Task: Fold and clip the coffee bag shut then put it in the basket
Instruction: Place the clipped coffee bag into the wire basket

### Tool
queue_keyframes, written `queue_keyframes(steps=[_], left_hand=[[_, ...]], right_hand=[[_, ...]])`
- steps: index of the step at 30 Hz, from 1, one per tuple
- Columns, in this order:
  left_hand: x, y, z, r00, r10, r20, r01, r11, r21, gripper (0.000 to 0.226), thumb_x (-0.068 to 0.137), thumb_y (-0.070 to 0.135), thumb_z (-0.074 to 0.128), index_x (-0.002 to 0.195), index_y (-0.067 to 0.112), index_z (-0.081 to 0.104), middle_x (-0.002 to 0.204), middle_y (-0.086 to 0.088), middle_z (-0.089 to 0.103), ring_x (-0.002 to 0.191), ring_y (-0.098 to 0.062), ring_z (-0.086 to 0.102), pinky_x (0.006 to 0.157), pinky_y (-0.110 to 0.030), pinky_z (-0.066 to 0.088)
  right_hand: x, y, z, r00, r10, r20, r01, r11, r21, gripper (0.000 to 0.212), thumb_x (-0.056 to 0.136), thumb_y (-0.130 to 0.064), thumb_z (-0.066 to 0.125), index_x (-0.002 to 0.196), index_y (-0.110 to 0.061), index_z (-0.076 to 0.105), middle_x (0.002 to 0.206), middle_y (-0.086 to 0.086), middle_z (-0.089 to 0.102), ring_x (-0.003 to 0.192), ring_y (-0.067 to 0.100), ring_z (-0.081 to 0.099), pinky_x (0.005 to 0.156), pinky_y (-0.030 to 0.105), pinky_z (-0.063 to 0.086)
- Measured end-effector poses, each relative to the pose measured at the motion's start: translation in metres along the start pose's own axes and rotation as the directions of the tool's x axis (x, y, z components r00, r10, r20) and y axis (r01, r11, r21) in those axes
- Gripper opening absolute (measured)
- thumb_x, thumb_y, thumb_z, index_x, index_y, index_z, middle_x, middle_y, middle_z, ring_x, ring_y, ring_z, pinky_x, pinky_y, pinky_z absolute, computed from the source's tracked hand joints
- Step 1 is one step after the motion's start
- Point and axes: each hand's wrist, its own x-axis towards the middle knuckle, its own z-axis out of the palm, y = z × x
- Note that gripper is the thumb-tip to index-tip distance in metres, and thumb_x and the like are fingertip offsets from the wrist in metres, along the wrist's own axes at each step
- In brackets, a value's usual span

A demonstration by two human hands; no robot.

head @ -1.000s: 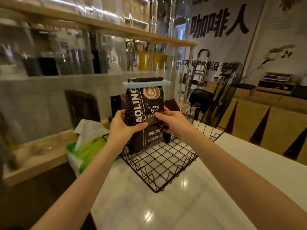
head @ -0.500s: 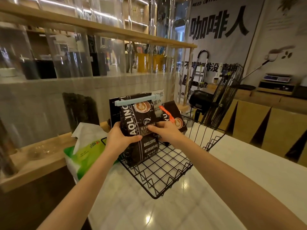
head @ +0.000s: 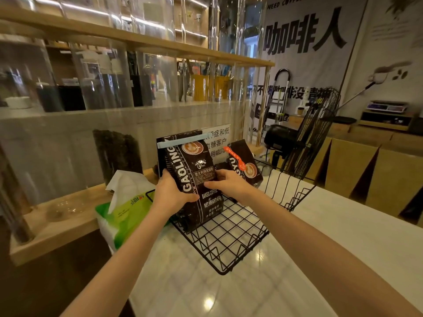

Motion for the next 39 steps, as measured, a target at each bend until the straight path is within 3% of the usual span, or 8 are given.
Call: queue_keyframes(steps=[7,19,31,39], left_hand=[[0.005,-0.003,0.002,1.000,-0.007,0.022,0.006,0.999,0.039,0.111,0.046,0.018,0.088,0.135,0.007,0.024,0.135,-0.012,0.047,0.125,-0.028,0.045,0.103,-0.045,0.040],[0.004,-0.004,0.004,0.999,-0.001,0.041,-0.003,0.994,0.105,0.121,0.045,0.022,0.088,0.140,0.006,0.015,0.138,-0.014,0.043,0.128,-0.029,0.041,0.104,-0.047,0.039],[-0.007,0.002,0.003,0.999,0.031,0.030,-0.035,0.987,0.156,0.121,0.049,0.019,0.087,0.141,0.002,0.011,0.140,-0.016,0.039,0.130,-0.029,0.036,0.107,-0.044,0.035],[-0.014,0.007,0.002,0.998,0.044,0.034,-0.050,0.981,0.189,0.123,0.051,0.020,0.086,0.142,0.004,0.005,0.142,-0.017,0.034,0.131,-0.030,0.034,0.106,-0.045,0.035]], right_hand=[[-0.003,0.001,-0.002,1.000,0.008,-0.013,-0.009,1.000,-0.024,0.041,0.084,-0.013,0.062,0.122,-0.005,0.050,0.123,0.014,0.060,0.095,0.014,0.055,0.067,0.015,0.044],[-0.001,0.005,-0.003,0.999,0.012,-0.034,-0.015,0.997,-0.076,0.052,0.077,-0.012,0.070,0.125,-0.005,0.049,0.121,0.012,0.061,0.104,0.021,0.058,0.091,0.032,0.046],[-0.003,0.008,-0.003,0.999,0.034,-0.035,-0.038,0.992,-0.118,0.055,0.078,-0.010,0.068,0.127,-0.003,0.044,0.121,0.011,0.057,0.098,0.015,0.052,0.084,0.027,0.042],[0.001,0.009,-0.001,0.998,0.031,-0.052,-0.039,0.988,-0.151,0.055,0.074,-0.015,0.072,0.124,-0.004,0.049,0.119,0.012,0.061,0.110,0.026,0.057,0.095,0.036,0.046]])
